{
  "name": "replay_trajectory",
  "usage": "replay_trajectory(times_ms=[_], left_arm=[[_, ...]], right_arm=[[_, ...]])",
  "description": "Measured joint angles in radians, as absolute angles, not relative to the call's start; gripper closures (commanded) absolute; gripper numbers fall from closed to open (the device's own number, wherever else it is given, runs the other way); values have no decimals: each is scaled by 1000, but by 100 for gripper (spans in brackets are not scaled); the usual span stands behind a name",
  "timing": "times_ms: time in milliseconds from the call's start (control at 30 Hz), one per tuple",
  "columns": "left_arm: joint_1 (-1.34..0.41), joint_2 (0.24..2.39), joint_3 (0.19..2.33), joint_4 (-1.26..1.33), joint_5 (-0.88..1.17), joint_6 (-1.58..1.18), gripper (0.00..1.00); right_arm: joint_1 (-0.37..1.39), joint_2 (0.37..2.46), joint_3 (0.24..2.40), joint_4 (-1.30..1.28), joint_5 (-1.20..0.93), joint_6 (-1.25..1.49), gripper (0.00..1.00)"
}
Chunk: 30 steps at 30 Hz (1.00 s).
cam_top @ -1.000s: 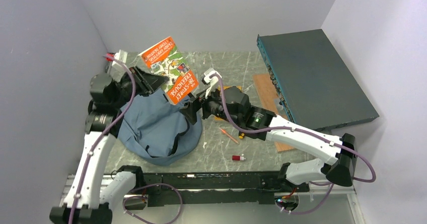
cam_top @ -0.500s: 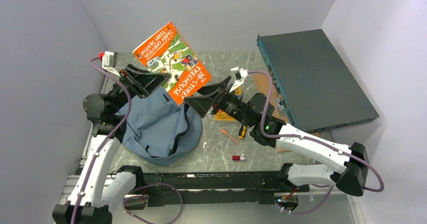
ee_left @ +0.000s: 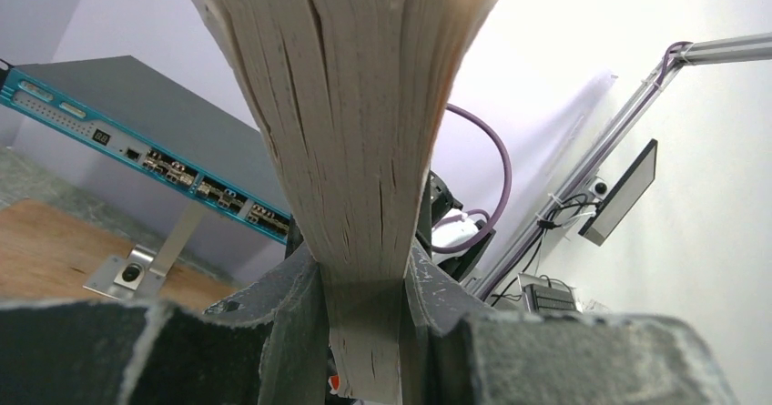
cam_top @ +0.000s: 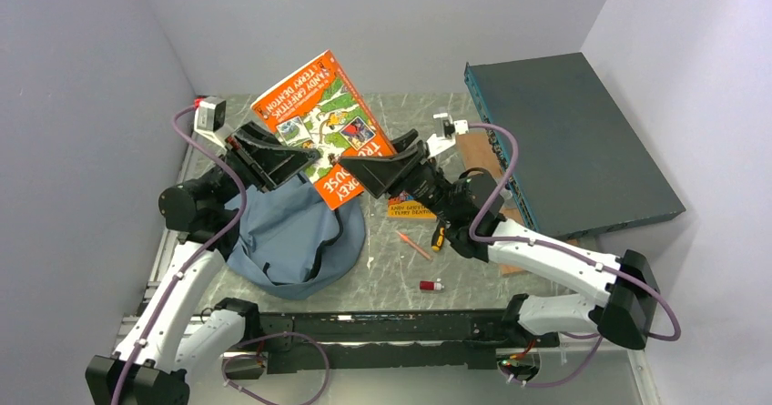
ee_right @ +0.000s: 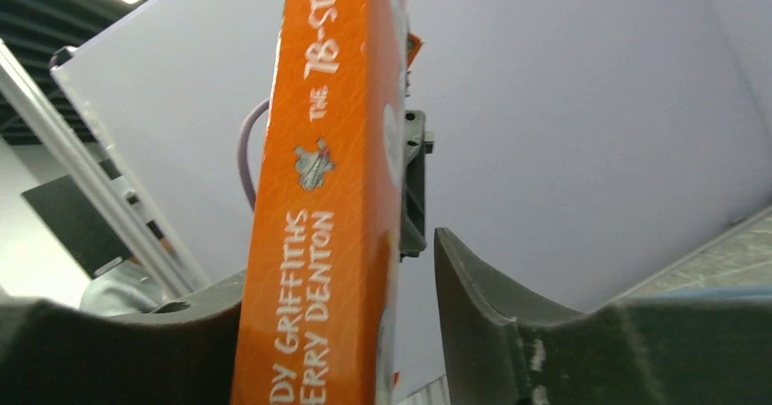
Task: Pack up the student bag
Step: Pick up the book from the center of the board.
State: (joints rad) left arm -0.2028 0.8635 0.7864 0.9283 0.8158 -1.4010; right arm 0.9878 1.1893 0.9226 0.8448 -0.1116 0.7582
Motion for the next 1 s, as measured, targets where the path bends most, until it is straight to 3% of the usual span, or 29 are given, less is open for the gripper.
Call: replay_trajectory(times_ms=[267, 300, 400, 433, 533, 800, 1000], left_arm=[[-226, 882, 772, 926, 772, -1363, 100], [-227, 880, 772, 913, 771, -1351, 93], [-234, 849, 772, 820, 756, -1286, 37], [-235, 828, 774, 762, 748, -1240, 23], [-251, 768, 796, 477, 727, -1040, 4], [-257, 787, 948, -388, 439, -553, 0], [-360, 904, 856, -632, 386, -490, 0]], right_arm=[[964, 1271, 923, 964, -193, 840, 92], [961, 1271, 923, 963, -195, 842, 96], [951, 1269, 923, 946, -207, 847, 100], [949, 1266, 923, 931, -209, 840, 100], [953, 1240, 923, 811, -194, 784, 100], [943, 1153, 973, 344, 82, 554, 100], [908, 1135, 983, 150, 243, 434, 100]])
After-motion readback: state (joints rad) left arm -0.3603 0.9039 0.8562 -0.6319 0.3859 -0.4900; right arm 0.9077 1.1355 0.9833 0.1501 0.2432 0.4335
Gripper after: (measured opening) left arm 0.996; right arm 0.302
